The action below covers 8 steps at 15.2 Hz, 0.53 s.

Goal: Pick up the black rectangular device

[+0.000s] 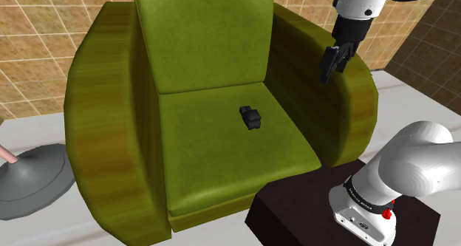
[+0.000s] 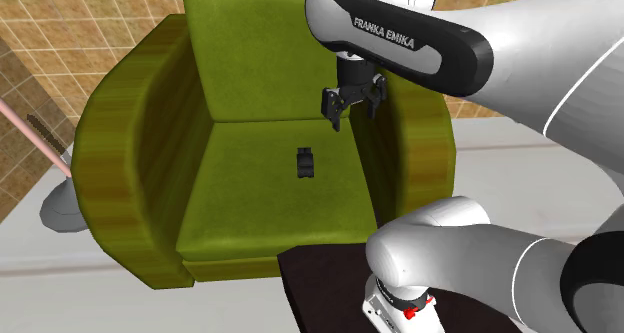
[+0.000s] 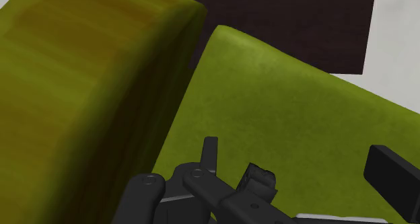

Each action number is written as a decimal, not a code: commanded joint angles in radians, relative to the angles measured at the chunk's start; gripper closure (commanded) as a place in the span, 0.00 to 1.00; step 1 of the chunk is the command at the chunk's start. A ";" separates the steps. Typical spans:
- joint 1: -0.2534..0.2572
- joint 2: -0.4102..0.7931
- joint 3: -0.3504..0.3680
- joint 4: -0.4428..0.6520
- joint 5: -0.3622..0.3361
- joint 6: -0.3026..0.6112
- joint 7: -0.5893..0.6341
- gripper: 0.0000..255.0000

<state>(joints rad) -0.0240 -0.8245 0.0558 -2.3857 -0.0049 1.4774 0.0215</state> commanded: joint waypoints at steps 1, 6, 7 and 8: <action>0.000 0.000 0.000 0.000 0.000 0.000 0.000 0.00; -0.008 0.107 0.020 -0.069 0.014 0.183 0.040 0.00; -0.010 0.133 0.024 -0.078 0.016 0.220 0.048 0.00; -0.012 0.161 0.028 -0.086 0.017 0.257 0.056 0.00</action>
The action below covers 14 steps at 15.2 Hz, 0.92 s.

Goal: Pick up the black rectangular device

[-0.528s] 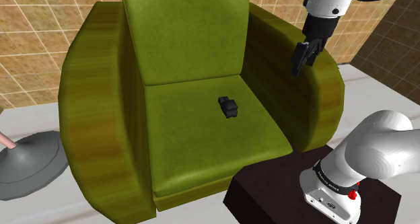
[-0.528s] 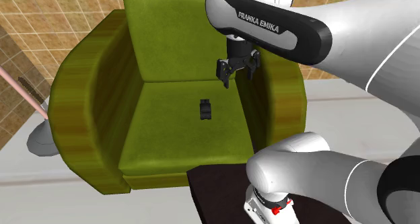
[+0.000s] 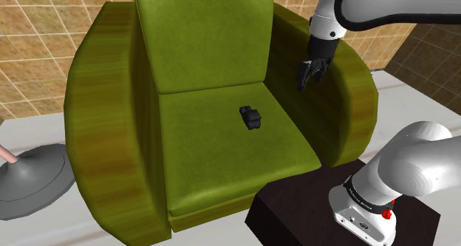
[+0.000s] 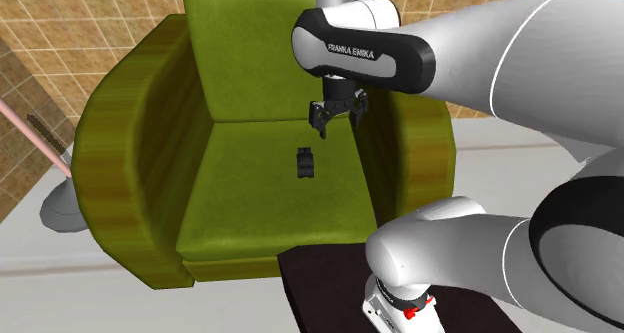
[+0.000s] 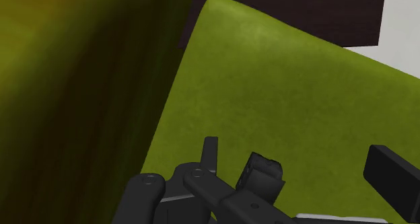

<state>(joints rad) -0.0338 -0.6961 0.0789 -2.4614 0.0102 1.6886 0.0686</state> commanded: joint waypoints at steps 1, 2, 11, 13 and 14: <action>-0.004 0.061 0.009 -0.016 0.004 0.082 0.017 0.00; -0.006 0.091 0.013 -0.021 0.005 0.119 0.025 0.00; -0.027 0.408 0.044 0.004 -0.005 0.424 0.102 0.00; -0.032 0.486 0.049 0.026 -0.013 0.482 0.121 0.00; -0.034 0.525 0.051 0.039 -0.018 0.510 0.131 0.00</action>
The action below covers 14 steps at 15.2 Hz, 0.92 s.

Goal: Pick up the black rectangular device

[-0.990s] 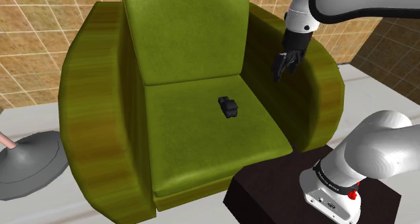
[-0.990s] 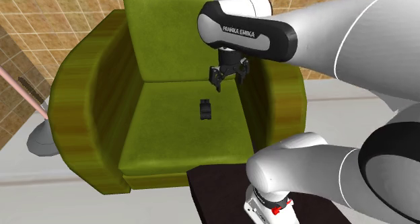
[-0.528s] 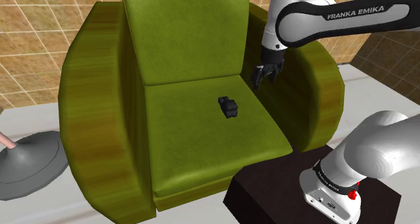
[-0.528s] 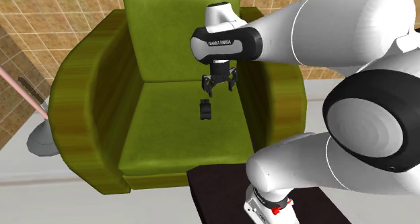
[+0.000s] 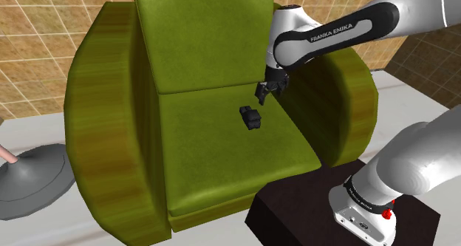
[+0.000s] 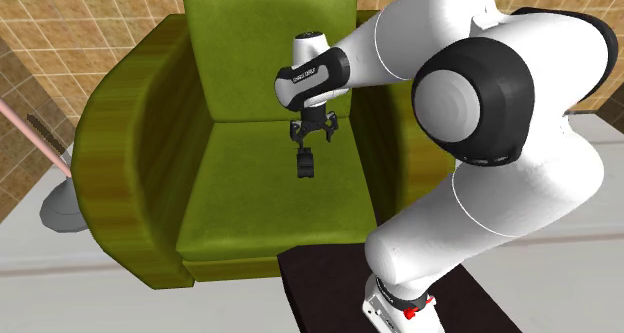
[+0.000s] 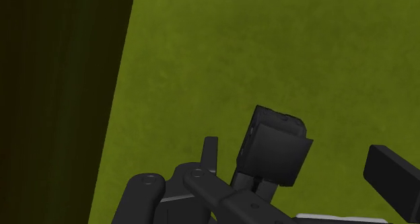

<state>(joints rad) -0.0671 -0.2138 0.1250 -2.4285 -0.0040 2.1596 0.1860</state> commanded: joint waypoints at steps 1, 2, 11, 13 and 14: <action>-0.003 0.083 0.006 0.021 -0.009 0.065 0.024 0.00; -0.005 0.123 0.007 0.037 -0.016 0.090 0.034 0.00; -0.006 0.394 0.001 0.163 -0.066 0.243 0.103 0.00; -0.005 0.415 -0.001 0.158 -0.071 0.268 0.108 0.00; -0.004 0.426 -0.002 0.157 -0.074 0.280 0.110 0.00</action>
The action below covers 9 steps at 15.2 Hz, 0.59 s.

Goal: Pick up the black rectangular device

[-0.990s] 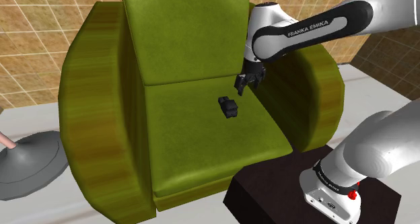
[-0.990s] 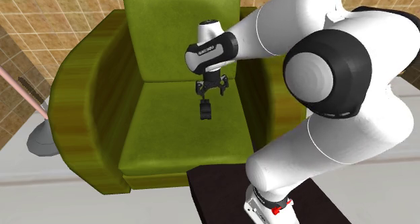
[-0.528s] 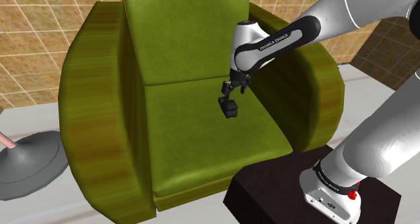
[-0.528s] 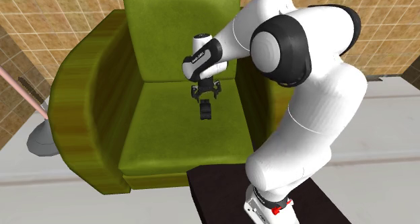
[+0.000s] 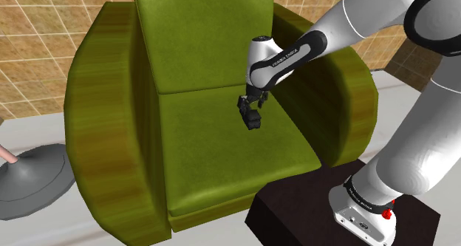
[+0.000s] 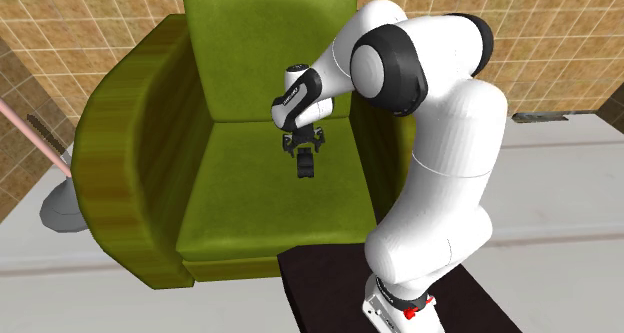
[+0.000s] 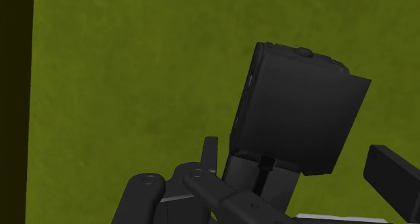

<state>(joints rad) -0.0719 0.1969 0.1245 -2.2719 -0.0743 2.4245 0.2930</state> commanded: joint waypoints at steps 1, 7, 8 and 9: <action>0.001 0.026 -0.002 -0.001 -0.007 0.027 0.005 0.00; 0.002 0.042 -0.004 -0.005 -0.011 0.046 0.009 1.00; 0.002 0.041 -0.004 -0.005 -0.011 0.046 0.009 1.00; 0.003 0.042 -0.004 -0.004 -0.011 0.046 0.009 1.00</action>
<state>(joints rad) -0.0696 0.2375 0.1204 -2.2754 -0.0852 2.4702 0.3029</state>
